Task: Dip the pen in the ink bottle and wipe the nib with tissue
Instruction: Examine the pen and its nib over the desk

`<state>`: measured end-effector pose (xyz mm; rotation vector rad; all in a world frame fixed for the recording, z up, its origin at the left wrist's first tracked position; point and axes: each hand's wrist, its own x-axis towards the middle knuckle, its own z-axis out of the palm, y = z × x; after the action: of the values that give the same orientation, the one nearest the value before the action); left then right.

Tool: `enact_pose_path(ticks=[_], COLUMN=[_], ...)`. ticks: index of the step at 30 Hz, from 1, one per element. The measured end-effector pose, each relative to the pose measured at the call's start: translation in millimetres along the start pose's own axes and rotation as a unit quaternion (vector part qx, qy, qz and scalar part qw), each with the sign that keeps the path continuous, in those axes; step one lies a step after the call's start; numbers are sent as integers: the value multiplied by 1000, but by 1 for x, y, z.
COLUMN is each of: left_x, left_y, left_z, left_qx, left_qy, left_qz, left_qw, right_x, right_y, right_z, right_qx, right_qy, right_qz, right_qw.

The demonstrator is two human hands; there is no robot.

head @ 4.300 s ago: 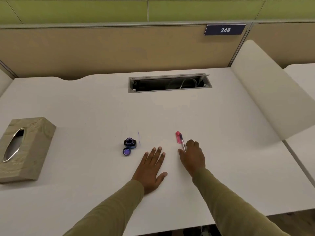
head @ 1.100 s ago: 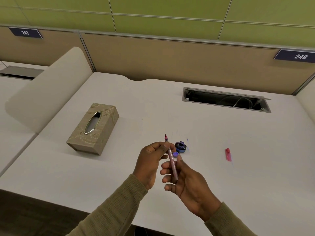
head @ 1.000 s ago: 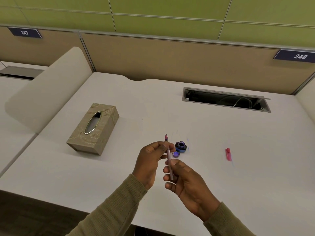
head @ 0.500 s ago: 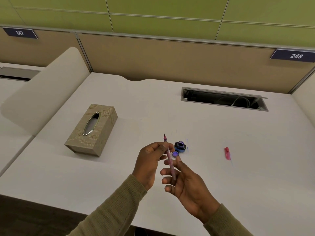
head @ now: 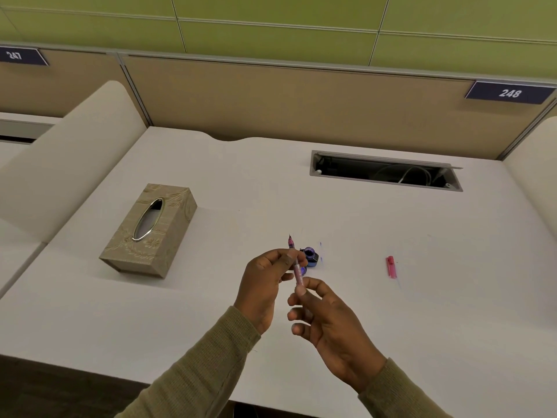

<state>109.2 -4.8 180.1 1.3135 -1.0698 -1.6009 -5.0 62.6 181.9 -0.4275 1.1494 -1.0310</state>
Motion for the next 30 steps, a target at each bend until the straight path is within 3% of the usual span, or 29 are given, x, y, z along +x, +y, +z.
enact_pose_path(ticks=[30], left_x=[7], left_y=[-13], left_z=[53], left_qx=[0], left_qy=[12], left_qz=[-1], left_qw=[1000], right_x=[-7], right_y=[-15], right_z=[-57], right_qx=[20], right_qy=[-23], right_qz=[-4], right_qw=[1000])
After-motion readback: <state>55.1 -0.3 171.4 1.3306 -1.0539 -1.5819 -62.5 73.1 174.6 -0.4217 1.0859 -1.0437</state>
